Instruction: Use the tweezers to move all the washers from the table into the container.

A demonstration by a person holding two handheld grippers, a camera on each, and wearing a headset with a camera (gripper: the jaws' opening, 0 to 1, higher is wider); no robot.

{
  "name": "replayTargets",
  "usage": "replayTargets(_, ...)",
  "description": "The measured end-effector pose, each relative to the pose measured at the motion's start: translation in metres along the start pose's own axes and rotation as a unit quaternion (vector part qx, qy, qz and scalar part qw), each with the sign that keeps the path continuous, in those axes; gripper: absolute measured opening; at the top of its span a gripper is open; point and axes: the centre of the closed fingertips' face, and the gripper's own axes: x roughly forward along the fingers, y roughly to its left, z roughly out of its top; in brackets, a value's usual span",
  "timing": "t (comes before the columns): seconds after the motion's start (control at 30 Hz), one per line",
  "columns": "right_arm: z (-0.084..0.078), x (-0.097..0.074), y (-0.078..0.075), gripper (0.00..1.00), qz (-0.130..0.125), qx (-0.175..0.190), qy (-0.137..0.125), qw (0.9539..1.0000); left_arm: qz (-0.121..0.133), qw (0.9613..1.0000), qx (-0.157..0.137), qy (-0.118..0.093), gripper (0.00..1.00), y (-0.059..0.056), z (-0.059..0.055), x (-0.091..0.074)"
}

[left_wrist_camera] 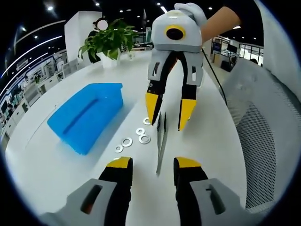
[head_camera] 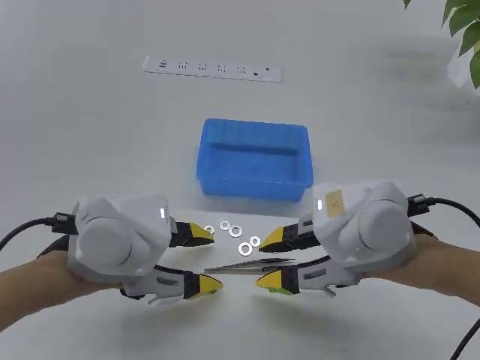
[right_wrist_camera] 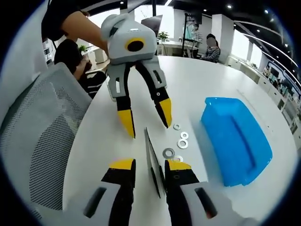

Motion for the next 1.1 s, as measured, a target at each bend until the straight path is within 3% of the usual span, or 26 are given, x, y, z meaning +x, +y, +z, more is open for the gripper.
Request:
replayTargets(0.07,-0.003,0.002,-0.001,0.22,0.000,0.001,0.007,1.0000,-0.012,0.9999,0.008,0.006,0.36,-0.004,-0.001,0.002)
replayTargets(0.13,-0.008,0.003,-0.001,0.21,0.004,0.000,0.018,0.9998,-0.024,0.9990,0.029,0.024,0.32,-0.007,-0.006,0.004)
replayTargets(0.17,-0.010,0.004,-0.002,0.20,0.003,0.000,0.022,0.9997,-0.042,0.9978,0.034,0.040,0.30,-0.012,-0.011,0.004)
replayTargets(0.2,-0.011,0.004,-0.001,0.20,0.005,-0.001,0.025,0.9997,-0.034,0.9990,0.023,0.019,0.28,-0.010,-0.004,0.005)
replayTargets(0.37,-0.019,0.007,-0.002,0.14,0.007,-0.018,0.051,0.9985,-0.031,0.9988,0.024,0.029,0.25,-0.009,-0.006,0.003)
replayTargets(0.4,-0.016,0.006,-0.001,0.13,0.008,-0.021,0.043,0.9988,-0.030,0.9987,0.025,0.031,0.22,-0.008,-0.006,0.003)
replayTargets(0.53,-0.016,0.006,0.000,0.12,0.009,-0.028,0.049,0.9984,-0.037,0.9974,0.040,0.047,0.14,-0.009,-0.008,0.003)
replayTargets(0.67,-0.018,0.005,-0.001,0.11,0.005,-0.021,0.050,0.9985,-0.047,0.9935,0.081,0.065,0.07,-0.012,-0.007,0.006)
replayTargets(0.87,-0.017,0.006,-0.001,0.11,-0.006,-0.024,0.062,0.9977,-0.061,0.9915,0.077,0.086,0.05,-0.013,-0.006,0.008)
replayTargets(0.97,-0.017,0.006,-0.002,0.10,-0.010,-0.025,0.064,0.9976,-0.048,0.9906,0.104,0.076,0.05,-0.011,-0.001,0.005)
replayTargets(1.1,-0.016,0.007,0.000,0.11,-0.018,-0.008,0.051,0.9985,-0.046,0.9919,0.101,0.061,0.05,-0.016,0.008,-0.003)
